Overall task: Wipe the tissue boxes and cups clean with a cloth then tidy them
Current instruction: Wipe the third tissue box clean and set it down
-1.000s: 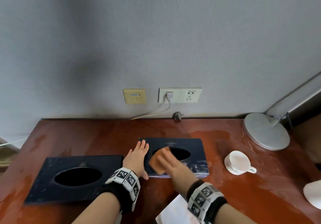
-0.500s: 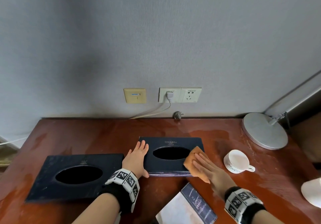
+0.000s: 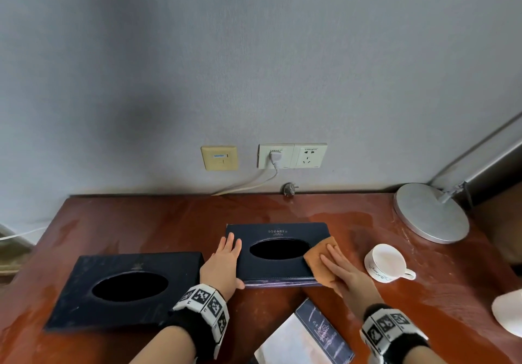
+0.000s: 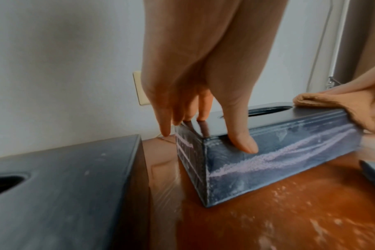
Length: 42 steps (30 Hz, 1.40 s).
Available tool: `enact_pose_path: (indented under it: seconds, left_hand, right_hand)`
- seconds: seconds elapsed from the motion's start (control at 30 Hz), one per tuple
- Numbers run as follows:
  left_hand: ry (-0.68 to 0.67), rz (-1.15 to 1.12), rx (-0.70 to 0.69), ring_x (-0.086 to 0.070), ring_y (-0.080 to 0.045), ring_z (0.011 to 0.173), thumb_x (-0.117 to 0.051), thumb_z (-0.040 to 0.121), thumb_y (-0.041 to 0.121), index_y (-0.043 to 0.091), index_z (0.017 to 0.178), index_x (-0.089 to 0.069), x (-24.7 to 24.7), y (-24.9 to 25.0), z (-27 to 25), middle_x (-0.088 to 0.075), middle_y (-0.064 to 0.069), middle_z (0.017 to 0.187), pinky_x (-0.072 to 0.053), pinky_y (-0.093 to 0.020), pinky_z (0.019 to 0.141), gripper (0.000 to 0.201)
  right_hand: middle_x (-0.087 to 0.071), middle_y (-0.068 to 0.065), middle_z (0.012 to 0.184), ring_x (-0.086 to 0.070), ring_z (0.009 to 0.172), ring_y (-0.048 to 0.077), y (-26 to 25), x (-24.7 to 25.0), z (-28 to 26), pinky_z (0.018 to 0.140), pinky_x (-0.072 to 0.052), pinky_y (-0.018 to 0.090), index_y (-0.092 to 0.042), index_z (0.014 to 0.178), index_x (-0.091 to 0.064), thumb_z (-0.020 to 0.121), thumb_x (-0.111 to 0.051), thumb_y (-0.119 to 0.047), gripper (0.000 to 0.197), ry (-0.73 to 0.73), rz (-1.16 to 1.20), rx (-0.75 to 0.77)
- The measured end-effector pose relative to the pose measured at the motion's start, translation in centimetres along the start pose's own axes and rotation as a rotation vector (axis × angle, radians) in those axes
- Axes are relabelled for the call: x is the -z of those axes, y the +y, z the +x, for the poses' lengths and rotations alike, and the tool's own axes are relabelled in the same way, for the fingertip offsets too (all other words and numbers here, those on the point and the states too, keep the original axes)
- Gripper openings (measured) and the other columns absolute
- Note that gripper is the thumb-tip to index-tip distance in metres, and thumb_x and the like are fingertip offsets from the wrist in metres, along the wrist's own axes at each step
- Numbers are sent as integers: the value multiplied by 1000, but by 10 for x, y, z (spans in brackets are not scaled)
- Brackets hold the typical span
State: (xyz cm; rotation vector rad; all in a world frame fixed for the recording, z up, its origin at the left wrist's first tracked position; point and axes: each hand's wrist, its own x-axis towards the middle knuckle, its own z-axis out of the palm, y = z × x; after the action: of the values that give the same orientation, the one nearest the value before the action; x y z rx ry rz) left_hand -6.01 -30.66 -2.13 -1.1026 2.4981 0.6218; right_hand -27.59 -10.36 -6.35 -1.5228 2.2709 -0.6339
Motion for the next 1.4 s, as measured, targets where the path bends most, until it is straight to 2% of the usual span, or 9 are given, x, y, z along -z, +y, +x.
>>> enact_pose_path:
  seconds: [0.13, 0.3, 0.53, 0.67, 0.9, 1.0, 1.13, 1.27, 1.4]
  left_hand:
    - [-10, -135, 105, -55, -26, 116, -66, 87, 28, 34, 151, 0, -6, 2, -5, 13, -16, 157, -51, -30, 89, 92]
    - [-13, -242, 89, -61, -22, 94, -63, 88, 23, 31, 151, 3, -10, 1, -8, -60, -10, 118, -51, -29, 84, 90]
    - [53, -358, 112, -56, -21, 116, -68, 82, 16, 30, 150, -19, -5, -4, -8, -56, -2, 131, -45, -26, 96, 86]
    - [248, -483, 92, -53, -17, 122, -72, 79, 20, 31, 136, -48, 15, -10, -7, -58, 2, 132, -38, -22, 99, 63]
    - [411, -376, 192, -58, -27, 111, -58, 88, 46, 42, 131, -48, 54, -19, 7, -67, -3, 113, -44, -33, 92, 45]
    - [412, -351, 241, -57, -26, 112, -55, 88, 50, 40, 129, -51, 55, -18, 14, -66, -2, 116, -44, -33, 92, 42]
    - [405, -340, 260, -56, -27, 114, -45, 94, 47, 37, 130, -52, 56, -13, 21, -63, -1, 123, -44, -33, 92, 37]
    - [371, -449, 209, -49, -29, 124, -34, 101, 36, 30, 138, -47, 53, -17, 21, -57, -3, 133, -38, -34, 98, 39]
    - [351, -411, 172, -49, -30, 121, -34, 102, 25, 28, 144, -38, 48, -17, 23, -58, -8, 131, -38, -35, 95, 42]
  right_hand:
    - [-39, -8, 145, -43, 128, 12, 6, 12, 3, 103, -28, 15, -29, 136, -43, 85, -62, -5, 60, -2, 281, -335]
    - [-40, 3, 143, -41, 129, 23, 3, 11, 14, 108, -34, 35, -29, 146, -20, 77, -72, -10, 88, -155, 415, -495]
    - [-51, 6, 136, -48, 124, 23, 2, 14, 39, 104, -36, 29, -21, 144, -31, 69, -77, -5, 90, -54, 386, -497]
    - [-68, 5, 108, -62, 102, 24, -4, 38, 53, 93, -49, 40, -19, 125, -58, 72, -76, -16, 56, 40, 357, -447]
    - [-72, -1, 88, -66, 87, 17, -32, 92, 83, 83, -53, 34, -33, 86, -67, 77, -73, -18, 19, 23, 373, -308]
    - [-69, -2, 88, -64, 91, 18, -40, 91, 88, 71, -46, 22, -27, 94, -69, 79, -70, -18, 18, -40, 263, -323]
    - [-59, 2, 127, -56, 113, 21, -56, 86, 103, 91, -41, 26, -21, 126, -56, 87, -61, -23, 40, -134, -15, -294]
    - [-6, 3, 158, -14, 144, 22, -68, 71, 110, 116, -14, 34, -22, 148, -16, 95, -49, -28, 62, -284, -219, -190]
    - [8, 1, 157, 11, 144, 16, -61, 68, 101, 116, -2, 28, -20, 148, -1, 91, -55, -33, 79, -318, -149, -131]
